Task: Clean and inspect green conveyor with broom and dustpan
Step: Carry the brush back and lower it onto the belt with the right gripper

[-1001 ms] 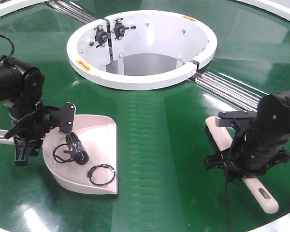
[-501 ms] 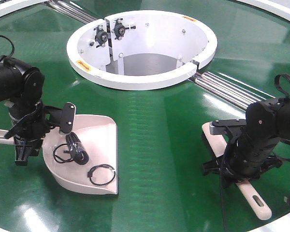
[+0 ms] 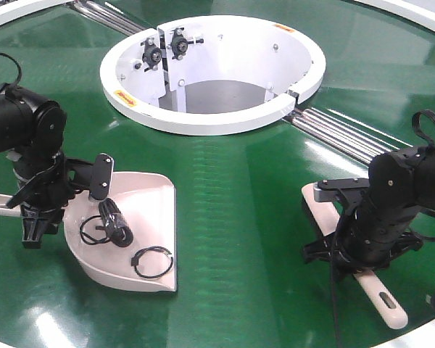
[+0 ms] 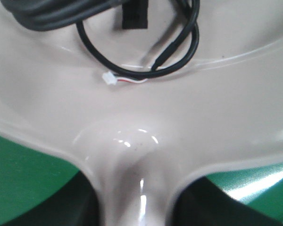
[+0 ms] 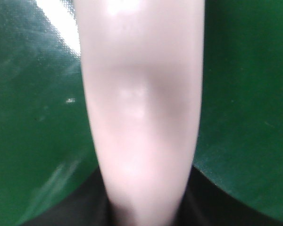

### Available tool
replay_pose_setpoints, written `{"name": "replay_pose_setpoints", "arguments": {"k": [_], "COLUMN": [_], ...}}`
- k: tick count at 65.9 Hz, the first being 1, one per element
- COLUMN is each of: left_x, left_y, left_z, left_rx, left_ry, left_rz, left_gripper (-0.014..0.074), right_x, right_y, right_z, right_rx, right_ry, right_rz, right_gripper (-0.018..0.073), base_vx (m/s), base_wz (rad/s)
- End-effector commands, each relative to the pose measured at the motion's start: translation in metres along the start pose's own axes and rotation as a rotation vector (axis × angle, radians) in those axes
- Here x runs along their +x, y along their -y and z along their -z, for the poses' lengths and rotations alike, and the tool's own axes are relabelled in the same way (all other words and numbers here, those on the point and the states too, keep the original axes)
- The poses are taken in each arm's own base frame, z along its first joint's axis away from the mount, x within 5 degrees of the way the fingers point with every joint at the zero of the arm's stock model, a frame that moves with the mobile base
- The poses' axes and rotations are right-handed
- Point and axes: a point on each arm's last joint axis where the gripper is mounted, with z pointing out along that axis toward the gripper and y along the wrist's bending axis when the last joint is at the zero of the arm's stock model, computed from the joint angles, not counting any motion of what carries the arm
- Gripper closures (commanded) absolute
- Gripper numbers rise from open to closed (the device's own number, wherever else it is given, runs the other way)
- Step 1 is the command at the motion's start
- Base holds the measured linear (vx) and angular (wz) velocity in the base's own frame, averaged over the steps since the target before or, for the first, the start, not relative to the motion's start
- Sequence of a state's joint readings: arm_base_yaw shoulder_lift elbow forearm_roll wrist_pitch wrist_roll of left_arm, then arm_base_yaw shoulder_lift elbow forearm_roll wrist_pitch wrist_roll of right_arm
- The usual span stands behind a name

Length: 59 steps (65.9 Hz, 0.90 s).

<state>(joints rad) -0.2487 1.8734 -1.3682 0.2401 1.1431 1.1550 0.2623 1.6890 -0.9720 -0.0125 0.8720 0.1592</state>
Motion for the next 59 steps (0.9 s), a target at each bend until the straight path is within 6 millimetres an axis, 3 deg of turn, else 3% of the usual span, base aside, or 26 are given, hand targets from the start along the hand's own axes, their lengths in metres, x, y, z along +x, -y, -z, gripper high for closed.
{"name": "replay_pose_setpoints", "arguments": {"k": [1,39,48,59], "left_x": [0.0029,0.0040,0.0021,0.0017], "left_y": [-0.0026,0.0002,0.0015,0.0026], "left_z": [0.0250,0.0248,0.0248,0.0248], "left_rx": [-0.080,-0.048,-0.034,-0.022], "left_ry": [0.029,0.017,0.038,0.041], "left_rz": [0.024,0.024,0.034,0.037], "left_gripper": [0.0602,0.0593,0.0566,0.0503], "right_x": [-0.0035,-0.0030,-0.0034,-0.0032], "right_y": [0.0013,0.0007,0.0003,0.0003], "right_z": [0.0151,0.0151,0.0161,0.0162], "right_rx": [-0.006,-0.013,-0.018,-0.017], "right_ry": [0.060,0.054,0.056,0.053], "right_rz": [0.007,0.001,-0.003,0.003], "right_gripper": [0.0557,0.0531,0.0461,0.0300], "base_vx": [0.00,0.00,0.00,0.00], "base_wz": [0.00,0.00,0.00,0.00]}}
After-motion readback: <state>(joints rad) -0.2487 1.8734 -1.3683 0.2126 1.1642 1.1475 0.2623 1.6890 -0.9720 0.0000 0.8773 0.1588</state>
